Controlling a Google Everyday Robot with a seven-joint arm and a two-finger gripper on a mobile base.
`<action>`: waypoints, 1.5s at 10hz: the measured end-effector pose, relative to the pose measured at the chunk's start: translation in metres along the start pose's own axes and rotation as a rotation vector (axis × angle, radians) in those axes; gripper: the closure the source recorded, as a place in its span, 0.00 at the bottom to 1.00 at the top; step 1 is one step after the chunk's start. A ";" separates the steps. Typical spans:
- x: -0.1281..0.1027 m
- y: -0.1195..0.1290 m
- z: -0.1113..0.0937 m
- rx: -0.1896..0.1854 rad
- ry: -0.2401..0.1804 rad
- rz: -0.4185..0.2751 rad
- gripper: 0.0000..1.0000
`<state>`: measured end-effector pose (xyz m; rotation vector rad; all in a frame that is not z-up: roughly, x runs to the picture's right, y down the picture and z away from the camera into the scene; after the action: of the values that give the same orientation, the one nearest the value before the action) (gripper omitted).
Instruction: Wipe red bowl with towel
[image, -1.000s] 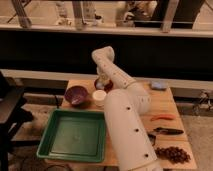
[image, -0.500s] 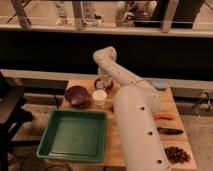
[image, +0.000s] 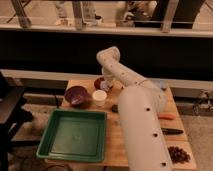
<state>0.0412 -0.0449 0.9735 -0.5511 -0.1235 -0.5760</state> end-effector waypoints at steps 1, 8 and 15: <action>0.003 -0.001 0.001 0.001 0.006 0.005 1.00; -0.006 -0.027 0.003 0.029 0.009 -0.031 1.00; -0.014 -0.014 -0.009 0.069 0.017 -0.058 1.00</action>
<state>0.0214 -0.0524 0.9682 -0.4770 -0.1434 -0.6307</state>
